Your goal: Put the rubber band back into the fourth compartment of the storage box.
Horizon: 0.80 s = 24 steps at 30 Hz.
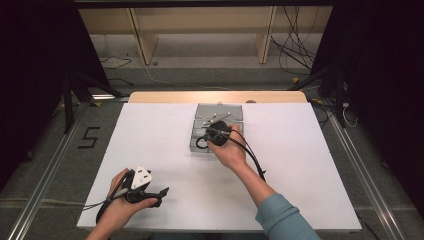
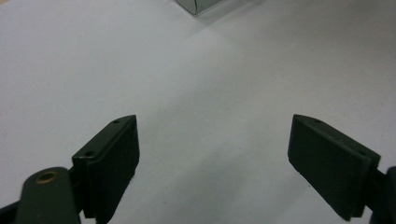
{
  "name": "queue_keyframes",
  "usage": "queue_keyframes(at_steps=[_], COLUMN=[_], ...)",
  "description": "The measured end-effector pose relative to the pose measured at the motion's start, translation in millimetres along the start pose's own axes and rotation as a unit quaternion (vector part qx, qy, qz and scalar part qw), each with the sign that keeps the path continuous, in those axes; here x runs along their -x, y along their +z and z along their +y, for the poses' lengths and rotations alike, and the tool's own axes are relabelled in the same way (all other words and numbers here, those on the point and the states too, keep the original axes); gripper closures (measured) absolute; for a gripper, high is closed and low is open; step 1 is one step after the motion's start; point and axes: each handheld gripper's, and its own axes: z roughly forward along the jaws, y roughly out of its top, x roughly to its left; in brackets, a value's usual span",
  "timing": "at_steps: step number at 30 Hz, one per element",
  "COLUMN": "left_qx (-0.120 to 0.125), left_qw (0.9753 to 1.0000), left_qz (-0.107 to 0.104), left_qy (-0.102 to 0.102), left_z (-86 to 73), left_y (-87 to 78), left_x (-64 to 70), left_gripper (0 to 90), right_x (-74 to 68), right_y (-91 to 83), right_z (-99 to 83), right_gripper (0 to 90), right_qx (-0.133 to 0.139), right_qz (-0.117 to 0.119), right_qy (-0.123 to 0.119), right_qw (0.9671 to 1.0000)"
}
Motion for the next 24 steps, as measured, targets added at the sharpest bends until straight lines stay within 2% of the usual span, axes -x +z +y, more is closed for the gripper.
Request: queue_keyframes(at_steps=[24], left_qx=[0.000], left_qw=[1.0000], left_qz=[-0.001], left_qy=[-0.001], left_z=[-0.1], left_y=[0.1], left_x=[-0.3], left_gripper=[16.3], right_x=[5.0], right_y=[13.5], right_z=[5.1], right_gripper=[87.8], right_qx=[-0.008], right_qz=[-0.014], right_qy=[0.007], right_qw=[0.9998])
